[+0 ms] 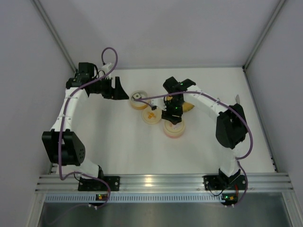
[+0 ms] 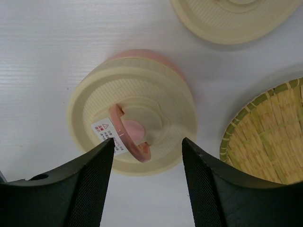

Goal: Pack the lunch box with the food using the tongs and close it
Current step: Close the box lid on the packing box.

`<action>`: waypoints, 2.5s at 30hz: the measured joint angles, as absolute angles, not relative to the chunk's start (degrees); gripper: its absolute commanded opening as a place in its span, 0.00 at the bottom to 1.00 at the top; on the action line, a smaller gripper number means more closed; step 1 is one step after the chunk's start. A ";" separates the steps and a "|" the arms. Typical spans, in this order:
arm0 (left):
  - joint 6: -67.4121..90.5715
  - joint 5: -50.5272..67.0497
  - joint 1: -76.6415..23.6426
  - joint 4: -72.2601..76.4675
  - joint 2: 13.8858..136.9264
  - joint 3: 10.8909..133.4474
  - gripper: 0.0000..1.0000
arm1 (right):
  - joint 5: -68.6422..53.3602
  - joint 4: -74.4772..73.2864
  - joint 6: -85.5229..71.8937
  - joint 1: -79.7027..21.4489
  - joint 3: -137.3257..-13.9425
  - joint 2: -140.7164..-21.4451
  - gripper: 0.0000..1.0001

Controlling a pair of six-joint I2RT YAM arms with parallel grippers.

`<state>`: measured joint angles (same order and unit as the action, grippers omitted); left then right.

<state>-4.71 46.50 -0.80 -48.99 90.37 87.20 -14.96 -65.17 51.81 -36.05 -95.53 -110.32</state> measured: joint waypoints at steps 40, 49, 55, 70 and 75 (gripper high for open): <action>-5.87 46.48 -0.80 -48.99 89.49 86.87 0.80 | -12.27 -63.02 44.10 -36.12 -90.74 -109.43 0.13; -5.87 46.46 -0.80 -48.99 89.49 86.87 0.80 | -13.15 -63.48 41.60 -36.16 -90.74 -109.21 0.00; -5.87 46.48 -0.80 -48.97 89.49 86.80 0.80 | -13.54 -63.51 39.11 -36.16 -90.00 -108.29 0.03; -5.87 46.46 -0.80 -48.90 89.49 86.65 0.80 | -17.28 -64.34 34.89 -36.16 -87.31 -107.55 0.33; -5.87 46.48 -0.80 -48.90 89.49 86.63 0.80 | -18.09 -64.47 34.35 -36.23 -86.21 -106.50 0.47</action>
